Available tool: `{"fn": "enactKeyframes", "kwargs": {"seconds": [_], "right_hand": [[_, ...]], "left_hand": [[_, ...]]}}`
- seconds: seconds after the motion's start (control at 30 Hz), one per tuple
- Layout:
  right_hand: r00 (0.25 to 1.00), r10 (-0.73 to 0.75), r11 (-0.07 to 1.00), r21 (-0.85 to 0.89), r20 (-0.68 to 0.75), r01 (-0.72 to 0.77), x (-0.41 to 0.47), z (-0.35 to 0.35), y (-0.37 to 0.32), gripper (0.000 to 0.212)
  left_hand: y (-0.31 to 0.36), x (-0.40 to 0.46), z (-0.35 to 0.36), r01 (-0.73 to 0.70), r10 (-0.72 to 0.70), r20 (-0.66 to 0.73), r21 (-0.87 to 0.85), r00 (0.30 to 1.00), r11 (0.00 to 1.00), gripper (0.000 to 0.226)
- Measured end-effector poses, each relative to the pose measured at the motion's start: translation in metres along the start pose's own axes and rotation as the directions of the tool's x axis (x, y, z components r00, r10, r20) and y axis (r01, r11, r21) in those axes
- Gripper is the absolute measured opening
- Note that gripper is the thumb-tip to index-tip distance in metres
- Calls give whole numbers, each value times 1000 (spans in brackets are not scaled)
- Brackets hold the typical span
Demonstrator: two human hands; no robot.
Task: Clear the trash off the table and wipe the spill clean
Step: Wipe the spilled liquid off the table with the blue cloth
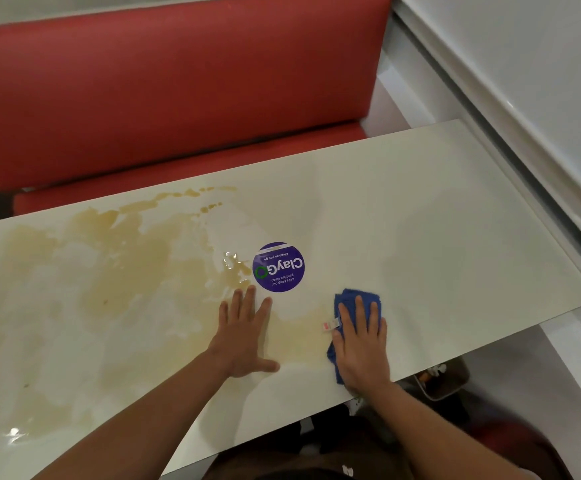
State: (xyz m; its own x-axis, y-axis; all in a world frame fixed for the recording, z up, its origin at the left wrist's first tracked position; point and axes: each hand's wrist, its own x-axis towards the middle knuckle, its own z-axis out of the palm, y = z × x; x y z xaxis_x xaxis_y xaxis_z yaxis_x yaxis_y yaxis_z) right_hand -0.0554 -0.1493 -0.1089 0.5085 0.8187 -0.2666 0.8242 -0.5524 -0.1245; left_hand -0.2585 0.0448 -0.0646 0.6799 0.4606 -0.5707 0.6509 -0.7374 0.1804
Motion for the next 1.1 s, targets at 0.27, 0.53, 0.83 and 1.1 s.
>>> {"fn": "enactKeyframes", "kwargs": {"seconds": [0.27, 0.53, 0.83, 1.1], "right_hand": [[965, 254, 966, 63, -59, -250, 103, -27, 25, 67], [1000, 12, 1000, 19, -23, -12, -8, 10, -17, 63], [984, 158, 987, 17, 83, -160, 102, -39, 25, 74], [996, -42, 999, -25, 83, 44, 70, -15, -1, 77]], "left_hand": [[-2, -1, 2, -14, 14, 17, 37, 1000, 999, 133], [-29, -22, 1, 27, -34, -76, -80, 997, 996, 120], [-42, -27, 8, 83, -87, -20, -144, 996, 986, 121], [-45, -26, 12, 66, -68, -11, -122, 998, 990, 123]]}}
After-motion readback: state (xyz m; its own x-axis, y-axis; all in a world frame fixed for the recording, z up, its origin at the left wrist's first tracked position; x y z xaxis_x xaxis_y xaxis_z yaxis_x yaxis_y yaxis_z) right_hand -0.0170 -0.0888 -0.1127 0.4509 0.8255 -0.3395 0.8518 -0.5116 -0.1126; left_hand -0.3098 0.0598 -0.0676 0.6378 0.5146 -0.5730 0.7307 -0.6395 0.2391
